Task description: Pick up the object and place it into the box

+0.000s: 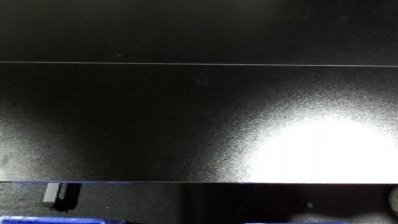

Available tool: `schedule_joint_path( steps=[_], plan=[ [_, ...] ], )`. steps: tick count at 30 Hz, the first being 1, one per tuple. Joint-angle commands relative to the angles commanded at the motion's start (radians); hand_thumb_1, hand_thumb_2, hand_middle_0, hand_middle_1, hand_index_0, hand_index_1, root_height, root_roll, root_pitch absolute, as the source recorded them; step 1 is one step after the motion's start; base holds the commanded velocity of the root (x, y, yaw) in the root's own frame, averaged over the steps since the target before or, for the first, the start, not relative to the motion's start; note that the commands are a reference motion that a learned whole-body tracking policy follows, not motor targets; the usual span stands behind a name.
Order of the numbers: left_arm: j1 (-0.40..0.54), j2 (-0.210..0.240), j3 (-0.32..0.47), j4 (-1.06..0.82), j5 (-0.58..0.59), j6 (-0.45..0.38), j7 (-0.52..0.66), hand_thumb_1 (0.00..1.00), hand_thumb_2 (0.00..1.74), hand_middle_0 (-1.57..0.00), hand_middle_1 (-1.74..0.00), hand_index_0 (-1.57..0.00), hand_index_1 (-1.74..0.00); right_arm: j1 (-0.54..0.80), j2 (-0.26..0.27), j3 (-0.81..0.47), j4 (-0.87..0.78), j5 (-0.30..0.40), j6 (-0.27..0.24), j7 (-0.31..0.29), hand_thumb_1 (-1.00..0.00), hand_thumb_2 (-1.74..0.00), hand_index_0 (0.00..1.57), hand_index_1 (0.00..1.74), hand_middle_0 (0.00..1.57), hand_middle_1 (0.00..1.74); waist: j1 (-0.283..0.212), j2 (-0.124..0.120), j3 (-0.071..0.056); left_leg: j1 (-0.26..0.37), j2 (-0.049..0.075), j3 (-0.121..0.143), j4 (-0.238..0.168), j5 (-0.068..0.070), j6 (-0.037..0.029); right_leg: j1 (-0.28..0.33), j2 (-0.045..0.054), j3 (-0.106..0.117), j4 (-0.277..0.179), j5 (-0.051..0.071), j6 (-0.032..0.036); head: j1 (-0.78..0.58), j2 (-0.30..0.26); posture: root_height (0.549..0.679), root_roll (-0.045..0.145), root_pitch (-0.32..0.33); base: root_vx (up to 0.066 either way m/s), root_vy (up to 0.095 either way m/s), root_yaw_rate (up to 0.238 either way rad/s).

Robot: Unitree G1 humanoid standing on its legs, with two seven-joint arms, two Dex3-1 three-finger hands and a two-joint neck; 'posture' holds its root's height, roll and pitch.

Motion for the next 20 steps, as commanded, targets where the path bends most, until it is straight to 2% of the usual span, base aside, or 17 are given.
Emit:
schedule_joint_path(
  steps=[5, 10, 16, 20],
  plan=[
    [0.020, -0.007, 0.013, 0.021, 0.024, 0.013, 0.003, 0.00, 0.00, 0.00, 0.00, 0.00, 0.00, 0.018, 0.012, -0.013, 0.019, -0.009, -0.004, 0.002, 0.00, 0.00, 0.00, 0.00, 0.00, 0.00, 0.007, -0.003, -0.040, 0.018, 0.009, 0.005, -0.037, 0.010, -0.0075, 0.024, -0.0062, -0.006, -0.052, 0.025, 0.0093, -0.009, -0.030, 0.675, 0.020, -0.016, 0.049, -0.012, -0.027],
    [0.028, -0.011, 0.020, 0.036, 0.035, 0.020, 0.003, 0.00, 0.00, 0.00, 0.00, 0.00, 0.00, 0.029, 0.019, -0.020, 0.030, -0.018, -0.006, 0.003, 0.00, 0.00, 0.00, 0.00, 0.00, 0.00, 0.010, -0.005, -0.072, 0.035, 0.020, 0.012, -0.080, 0.029, -0.0157, 0.044, -0.0117, -0.015, -0.093, 0.044, 0.0184, -0.017, -0.053, 0.675, 0.019, -0.014, 0.007, -0.011, -0.028],
    [0.022, -0.015, 0.013, 0.047, 0.046, 0.041, -0.004, 0.00, 0.00, 0.00, 0.00, 0.00, 0.00, 0.032, 0.023, -0.026, 0.043, -0.022, 0.001, 0.004, 0.00, 0.00, 0.00, 0.00, 0.00, 0.00, 0.011, -0.003, -0.097, 0.049, 0.036, 0.024, -0.121, 0.053, -0.0274, 0.063, -0.0209, -0.031, -0.128, 0.061, 0.0270, -0.026, -0.093, 0.674, 0.017, -0.016, -0.009, -0.004, -0.009],
    [0.023, -0.020, 0.016, 0.058, 0.051, 0.045, -0.009, 0.00, 0.00, 0.00, 0.00, 0.00, 0.00, 0.035, 0.027, -0.027, 0.056, -0.028, 0.002, 0.008, 0.00, 0.00, 0.00, 0.00, 0.00, 0.00, 0.011, -0.003, -0.109, 0.057, 0.044, 0.030, -0.124, 0.054, -0.0299, 0.071, -0.0241, -0.036, -0.134, 0.064, 0.0279, -0.031, -0.115, 0.674, 0.017, -0.021, -0.003, -0.002, -0.011]
  ],
)
